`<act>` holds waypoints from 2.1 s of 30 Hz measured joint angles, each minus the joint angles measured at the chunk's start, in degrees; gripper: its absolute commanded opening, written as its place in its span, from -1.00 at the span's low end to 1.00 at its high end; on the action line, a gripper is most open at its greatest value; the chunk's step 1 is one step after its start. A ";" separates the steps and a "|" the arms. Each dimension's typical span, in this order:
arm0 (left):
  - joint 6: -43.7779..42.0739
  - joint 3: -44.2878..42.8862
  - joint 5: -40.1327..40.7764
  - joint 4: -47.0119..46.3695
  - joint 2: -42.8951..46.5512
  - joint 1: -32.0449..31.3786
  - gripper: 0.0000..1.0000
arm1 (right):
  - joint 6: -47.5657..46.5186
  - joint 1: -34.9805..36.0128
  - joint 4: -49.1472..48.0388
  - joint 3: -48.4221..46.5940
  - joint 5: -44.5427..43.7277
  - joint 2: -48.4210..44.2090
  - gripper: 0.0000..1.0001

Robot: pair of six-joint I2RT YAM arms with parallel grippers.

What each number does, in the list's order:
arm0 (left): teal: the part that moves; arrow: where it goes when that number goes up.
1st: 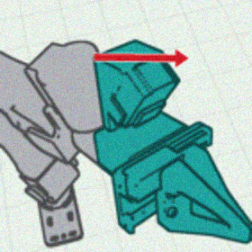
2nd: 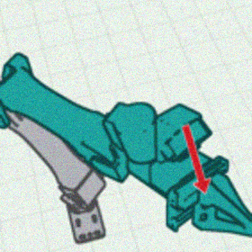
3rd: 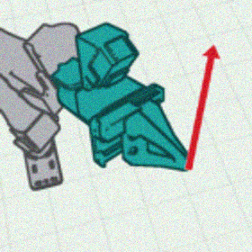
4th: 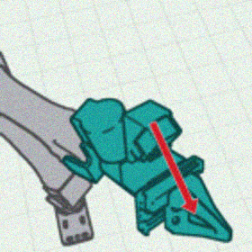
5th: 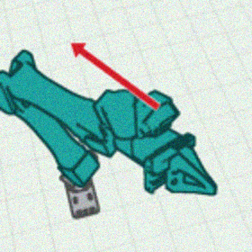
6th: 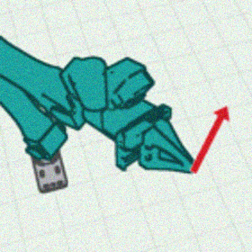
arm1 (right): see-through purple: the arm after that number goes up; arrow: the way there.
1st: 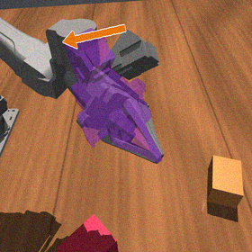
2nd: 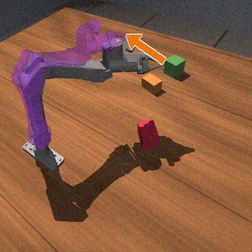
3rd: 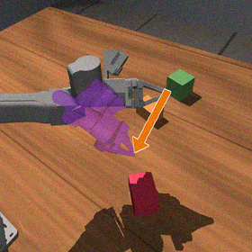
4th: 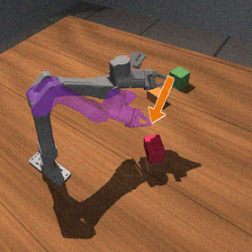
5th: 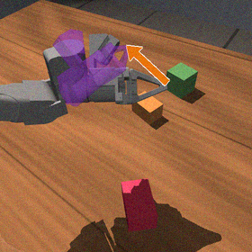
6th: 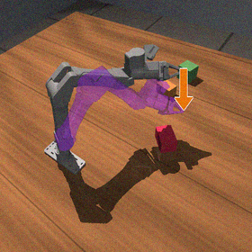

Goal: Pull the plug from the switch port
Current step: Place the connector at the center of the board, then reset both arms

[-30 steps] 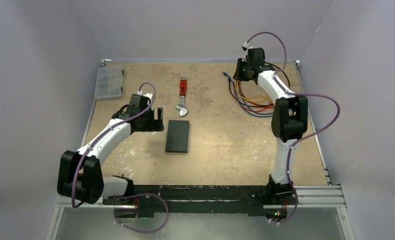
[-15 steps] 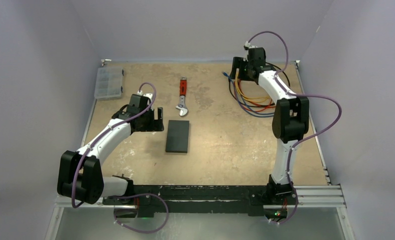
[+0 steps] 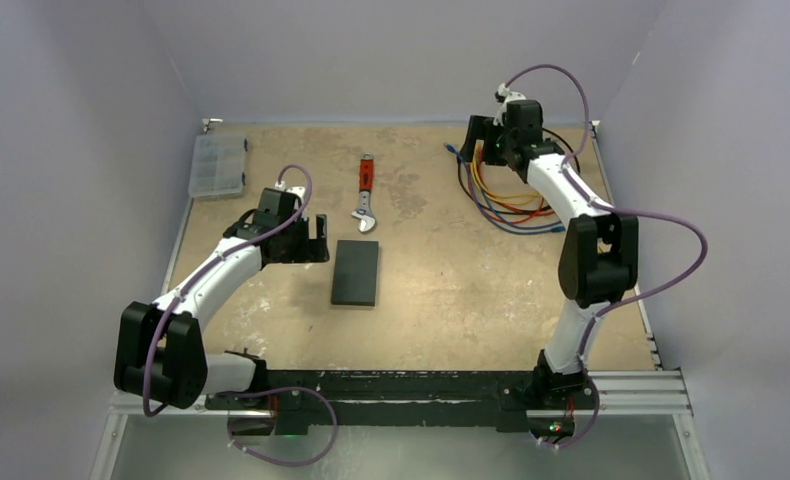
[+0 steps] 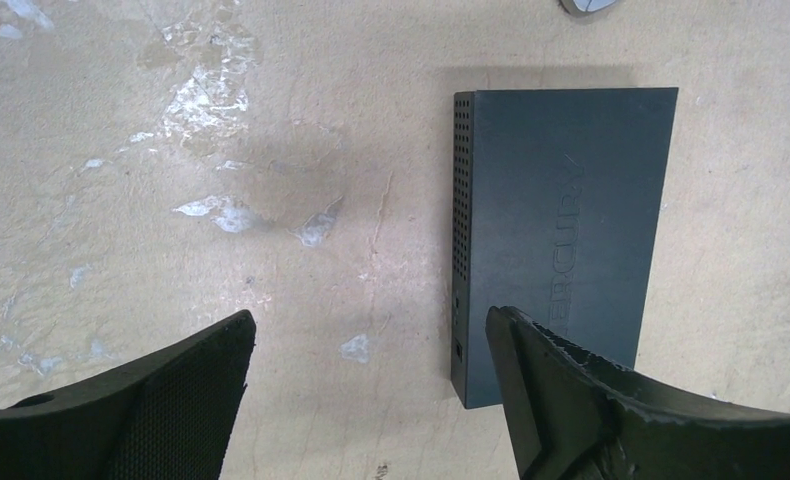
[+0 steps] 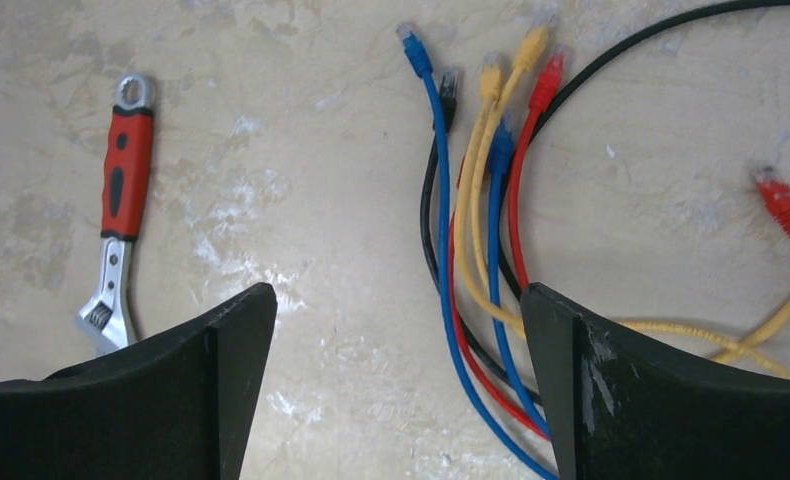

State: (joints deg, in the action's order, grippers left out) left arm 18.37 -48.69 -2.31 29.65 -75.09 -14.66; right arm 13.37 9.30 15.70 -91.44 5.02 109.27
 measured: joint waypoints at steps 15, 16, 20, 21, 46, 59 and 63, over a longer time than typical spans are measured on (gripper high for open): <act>9.49 4.15 -7.23 -16.61 13.62 0.02 0.99 | 3.08 0.00 -12.57 30.75 3.30 -26.77 0.97; 10.03 4.72 -7.30 -18.08 14.32 0.02 0.99 | 3.43 0.00 -13.55 32.76 3.26 -29.07 0.97; 12.66 9.81 -6.36 -26.05 18.45 0.02 0.99 | 4.63 0.00 -18.56 41.70 1.77 -39.41 0.97; 13.18 11.43 -5.79 -28.04 19.69 0.02 0.99 | 4.83 0.00 -19.71 43.78 0.96 -41.70 0.97; -2.10 31.56 37.11 -57.53 18.91 0.02 0.99 | 6.08 -0.04 -58.93 74.47 -38.60 -46.86 0.97; -19.69 38.62 32.79 -96.85 -13.86 0.66 0.99 | -6.01 -0.07 -93.37 78.64 -38.75 -24.48 0.97; -20.57 38.75 28.65 -103.54 -19.06 3.15 0.99 | -8.55 -0.11 -98.12 80.24 -35.34 -23.10 0.96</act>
State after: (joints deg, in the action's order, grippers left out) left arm -2.20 -9.93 26.35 -73.89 -94.15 -11.51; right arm 4.82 9.19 -82.41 -11.20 -30.33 86.17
